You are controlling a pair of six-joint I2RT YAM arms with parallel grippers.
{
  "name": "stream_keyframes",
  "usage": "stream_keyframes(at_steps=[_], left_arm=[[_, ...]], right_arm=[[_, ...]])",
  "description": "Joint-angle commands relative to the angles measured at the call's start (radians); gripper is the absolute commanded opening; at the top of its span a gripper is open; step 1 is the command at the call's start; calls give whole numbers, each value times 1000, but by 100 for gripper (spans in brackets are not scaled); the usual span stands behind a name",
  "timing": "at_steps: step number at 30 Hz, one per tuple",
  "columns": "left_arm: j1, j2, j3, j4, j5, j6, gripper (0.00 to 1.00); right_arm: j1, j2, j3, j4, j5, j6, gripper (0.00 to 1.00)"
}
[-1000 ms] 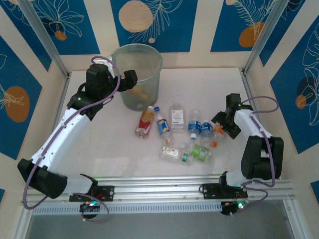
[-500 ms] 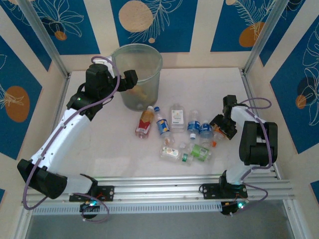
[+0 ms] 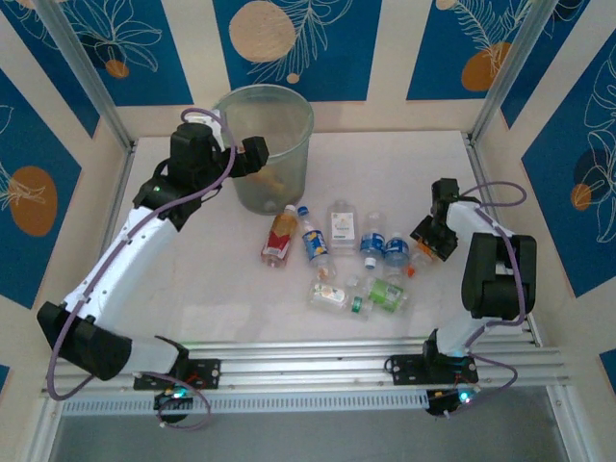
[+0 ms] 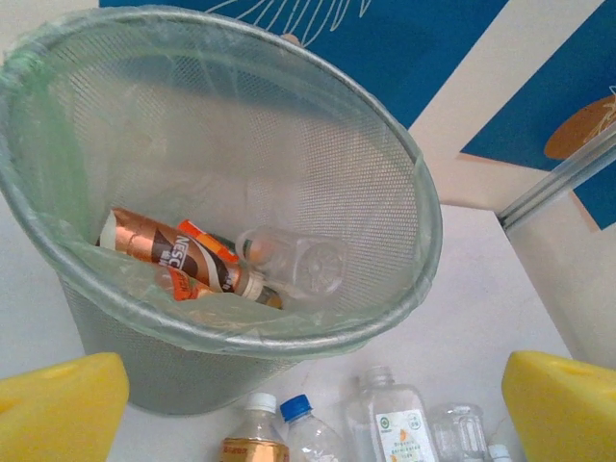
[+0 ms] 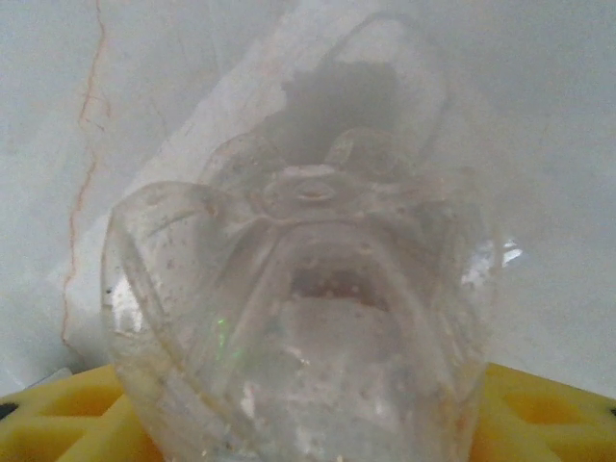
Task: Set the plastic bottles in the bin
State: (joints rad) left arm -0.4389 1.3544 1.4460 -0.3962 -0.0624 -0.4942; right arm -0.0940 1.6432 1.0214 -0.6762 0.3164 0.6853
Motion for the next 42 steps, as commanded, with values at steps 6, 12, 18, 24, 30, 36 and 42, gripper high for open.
stream_keyframes(at_steps=[6,12,18,24,30,36,42], left_arm=[[-8,14,8,33,62,43,100],[-8,18,-4,57,119,70,100],[-33,38,-3,73,223,116,100],[-136,64,1,50,252,183,99],[-277,100,-39,86,293,244,96],[-378,148,-85,159,321,255,92],[-438,209,-89,237,348,225,87]], right_arm=[[-7,-175,45,-72,53,-14,58],[4,-316,84,-105,29,-26,52],[50,-427,146,-117,-32,-24,48],[146,-490,213,-86,-68,-2,47],[268,-493,284,-48,-66,24,47],[370,-471,330,3,-55,52,47],[443,-442,346,46,-42,80,47]])
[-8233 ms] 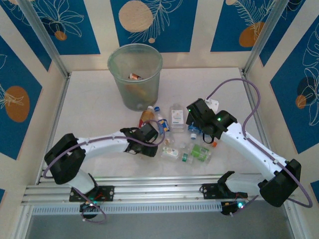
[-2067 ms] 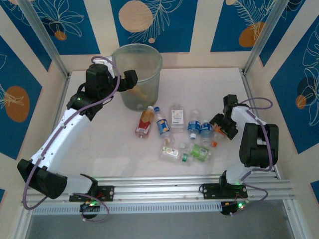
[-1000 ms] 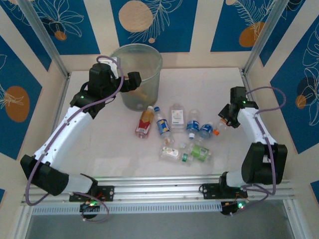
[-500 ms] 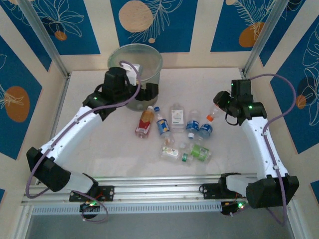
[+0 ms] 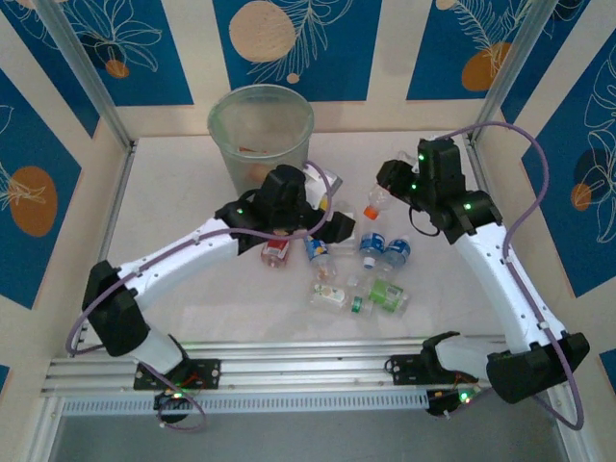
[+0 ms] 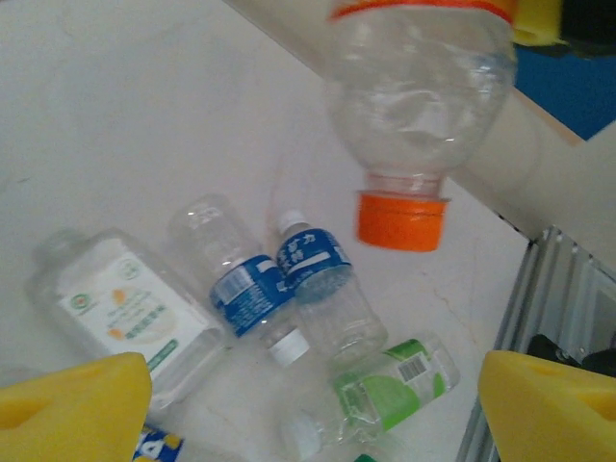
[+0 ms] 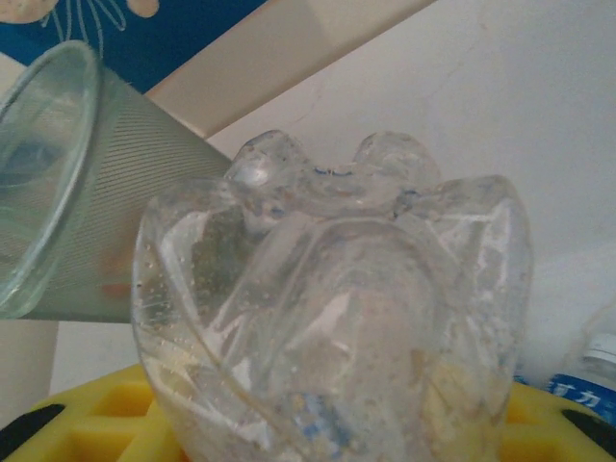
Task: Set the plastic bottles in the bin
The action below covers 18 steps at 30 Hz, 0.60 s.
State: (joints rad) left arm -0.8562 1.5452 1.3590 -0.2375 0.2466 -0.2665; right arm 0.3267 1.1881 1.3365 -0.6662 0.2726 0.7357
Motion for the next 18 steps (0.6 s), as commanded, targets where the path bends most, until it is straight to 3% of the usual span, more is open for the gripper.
stream_keyframes(at_steps=[1,10,18], left_arm=[[-25,25,1,82,40,-3,87],[-30,51,2,96,39,21,76],[-30,74,11,126,83,-3,58]], right_arm=[[31,16,32,43,-3,34,47],[67,10,37,62,-31,55,47],[77,-2,30,71,-42,66,47]])
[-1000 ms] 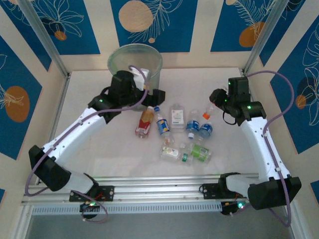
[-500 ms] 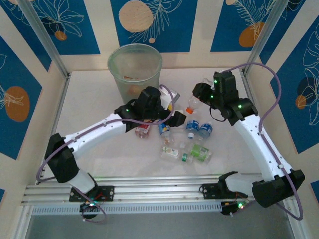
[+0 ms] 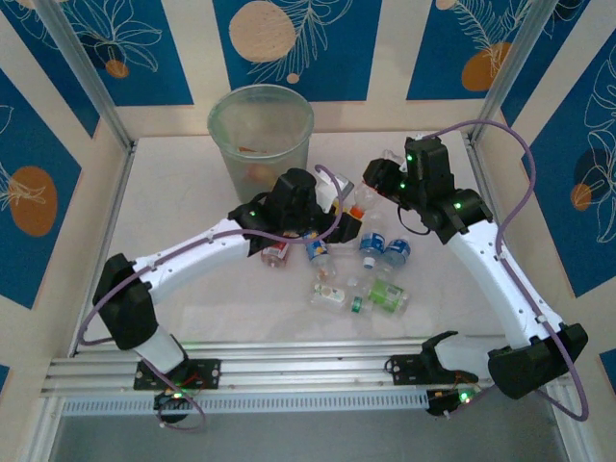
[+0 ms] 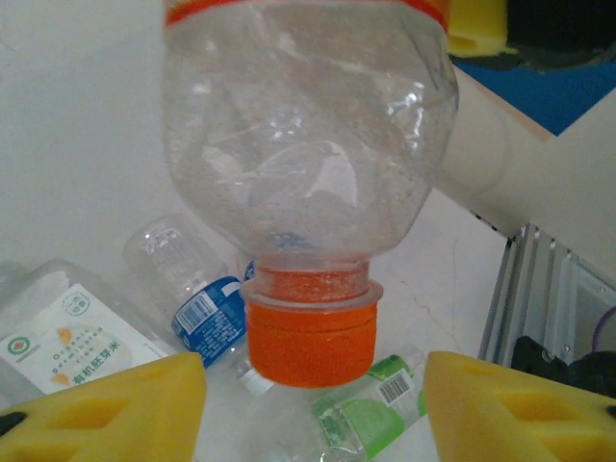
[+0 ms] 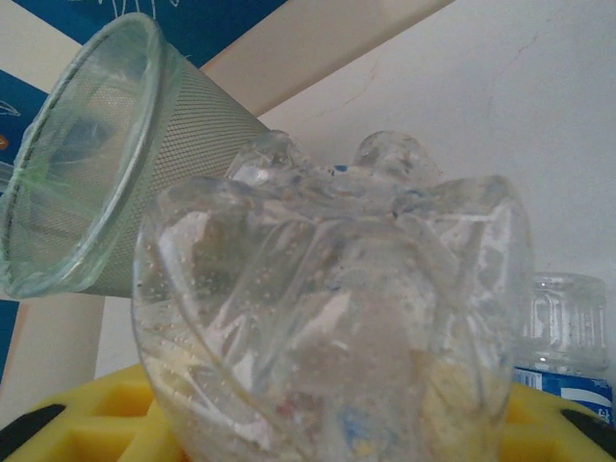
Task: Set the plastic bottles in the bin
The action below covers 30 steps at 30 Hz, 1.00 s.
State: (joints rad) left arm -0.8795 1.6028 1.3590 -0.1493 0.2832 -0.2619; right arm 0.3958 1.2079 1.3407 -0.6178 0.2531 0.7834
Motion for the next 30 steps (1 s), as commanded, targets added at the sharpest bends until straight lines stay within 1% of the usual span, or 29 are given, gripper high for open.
stream_keyframes(at_steps=[1,5,7,11,19,23,26,30], left_arm=[[-6,19,12,41,50,-12,57],[-6,25,17,50,54,-20,53],[-6,27,20,55,54,-22,48],[-7,29,23,58,54,-27,42],[-7,32,38,64,46,-27,45],[-6,34,43,63,40,-28,45],[-6,33,51,59,36,-25,43],[-5,29,58,48,22,-14,33]], right_arm=[[11,-25,24,24,-23,20,47],[12,-31,21,27,-29,25,47],[12,-34,19,28,-31,29,47],[13,-38,11,30,-37,32,47],[12,-34,-3,37,-56,41,47],[12,-31,-5,35,-66,41,47],[12,-28,-9,32,-75,36,47],[12,-22,-11,14,-82,27,46]])
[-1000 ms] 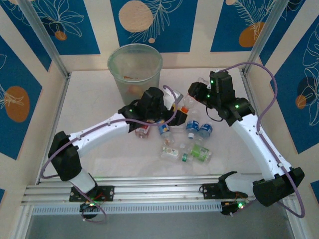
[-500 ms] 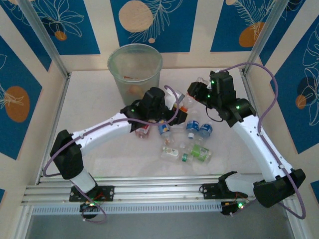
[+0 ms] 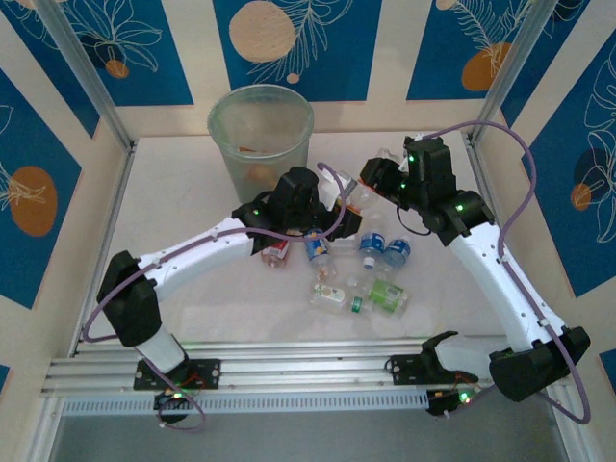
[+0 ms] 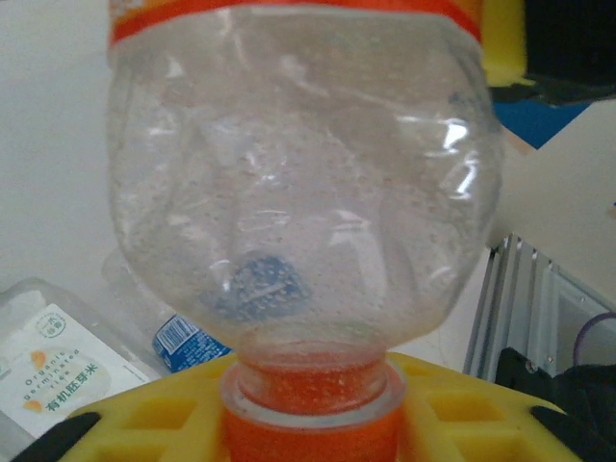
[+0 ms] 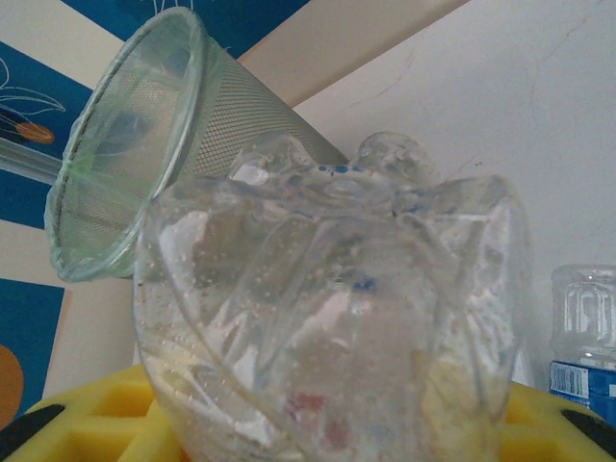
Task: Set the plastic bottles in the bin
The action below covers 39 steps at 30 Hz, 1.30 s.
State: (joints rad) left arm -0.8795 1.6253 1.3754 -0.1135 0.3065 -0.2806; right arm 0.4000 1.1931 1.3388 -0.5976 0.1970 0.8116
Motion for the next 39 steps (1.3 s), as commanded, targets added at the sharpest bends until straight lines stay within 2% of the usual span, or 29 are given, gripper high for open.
stream_keyframes(at_steps=[1,9,12,15,18,23,29,35,39], left_arm=[[-6,6,43,6,-4,9,29],[-5,-9,42,-15,-20,25,9],[-5,-25,32,-14,-43,34,5],[-4,-45,24,-21,-73,45,0],[-3,-60,21,-36,-94,55,0],[11,-80,25,-81,-155,65,0],[79,-114,76,-199,-238,81,0],[139,-131,192,-344,-349,131,0],[206,-108,299,-422,-382,149,0]], right_arm=[[8,-5,-9,-12,-25,-5,46],[8,-4,-6,-30,-7,-16,47],[5,-4,-2,-33,5,-20,59],[-1,-1,14,-27,2,-34,84],[-9,14,46,-22,-11,-49,100],[-27,25,111,-27,-27,-73,99],[-48,-40,133,-20,-30,-88,99],[-64,-145,94,-21,-9,-98,99],[-70,-188,58,-27,-9,-89,99]])
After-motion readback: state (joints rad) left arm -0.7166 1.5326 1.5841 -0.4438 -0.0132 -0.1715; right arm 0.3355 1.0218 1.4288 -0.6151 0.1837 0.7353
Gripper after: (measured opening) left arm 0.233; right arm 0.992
